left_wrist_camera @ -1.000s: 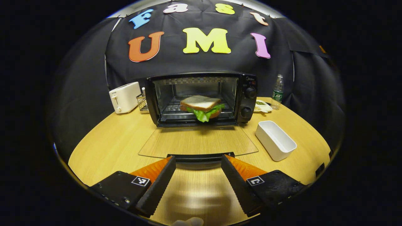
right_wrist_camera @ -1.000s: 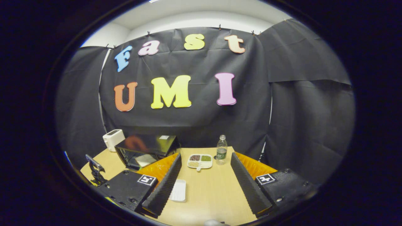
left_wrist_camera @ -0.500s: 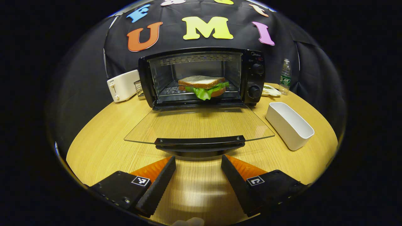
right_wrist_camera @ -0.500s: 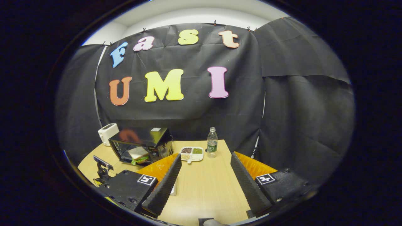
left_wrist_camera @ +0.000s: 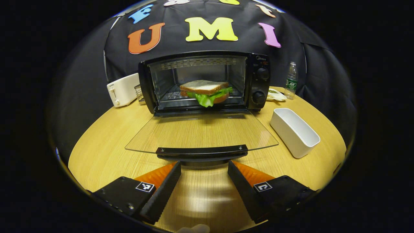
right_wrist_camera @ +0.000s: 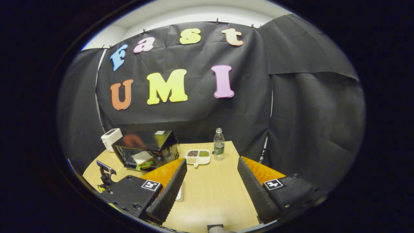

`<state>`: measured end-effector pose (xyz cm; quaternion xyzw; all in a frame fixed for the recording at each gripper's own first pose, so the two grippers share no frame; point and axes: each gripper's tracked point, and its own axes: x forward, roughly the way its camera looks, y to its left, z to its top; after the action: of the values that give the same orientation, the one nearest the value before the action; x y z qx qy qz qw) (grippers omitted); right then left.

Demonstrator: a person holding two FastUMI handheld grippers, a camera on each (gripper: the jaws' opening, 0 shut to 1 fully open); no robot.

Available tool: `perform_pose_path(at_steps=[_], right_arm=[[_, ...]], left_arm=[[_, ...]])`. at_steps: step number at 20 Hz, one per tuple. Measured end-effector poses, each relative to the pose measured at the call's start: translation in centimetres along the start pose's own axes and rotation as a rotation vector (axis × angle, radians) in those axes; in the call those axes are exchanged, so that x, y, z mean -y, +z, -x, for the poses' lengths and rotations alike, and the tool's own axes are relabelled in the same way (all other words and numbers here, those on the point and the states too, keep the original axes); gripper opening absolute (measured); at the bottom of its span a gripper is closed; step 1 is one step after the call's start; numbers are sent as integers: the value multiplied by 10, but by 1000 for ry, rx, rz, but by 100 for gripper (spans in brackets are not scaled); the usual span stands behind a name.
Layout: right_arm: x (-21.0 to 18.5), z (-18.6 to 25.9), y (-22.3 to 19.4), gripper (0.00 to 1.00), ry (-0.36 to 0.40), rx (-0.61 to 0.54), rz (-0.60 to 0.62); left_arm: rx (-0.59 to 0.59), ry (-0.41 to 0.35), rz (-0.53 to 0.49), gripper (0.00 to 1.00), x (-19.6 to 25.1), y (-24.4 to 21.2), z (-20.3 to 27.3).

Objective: Open the electric oven with the left hand, put the food in, and close the electric oven.

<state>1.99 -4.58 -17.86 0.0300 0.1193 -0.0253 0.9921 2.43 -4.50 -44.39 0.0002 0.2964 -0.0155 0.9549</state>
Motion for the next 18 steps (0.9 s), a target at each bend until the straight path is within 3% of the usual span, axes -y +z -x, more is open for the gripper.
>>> perform_pose_path(at_steps=[5,6,7,18], right_arm=[[-6,-4,2,90,12,-7,-28],[-6,-6,3,100,14,-8,-28],[-7,-6,4,90,17,-8,-29],[-15,-20,29,90,44,18,-78]], left_arm=[[27,-11,9,95,1,20,9],[35,-11,12,95,1,27,11],[43,-11,12,96,1,33,12],[174,6,-2,96,-10,119,19]])
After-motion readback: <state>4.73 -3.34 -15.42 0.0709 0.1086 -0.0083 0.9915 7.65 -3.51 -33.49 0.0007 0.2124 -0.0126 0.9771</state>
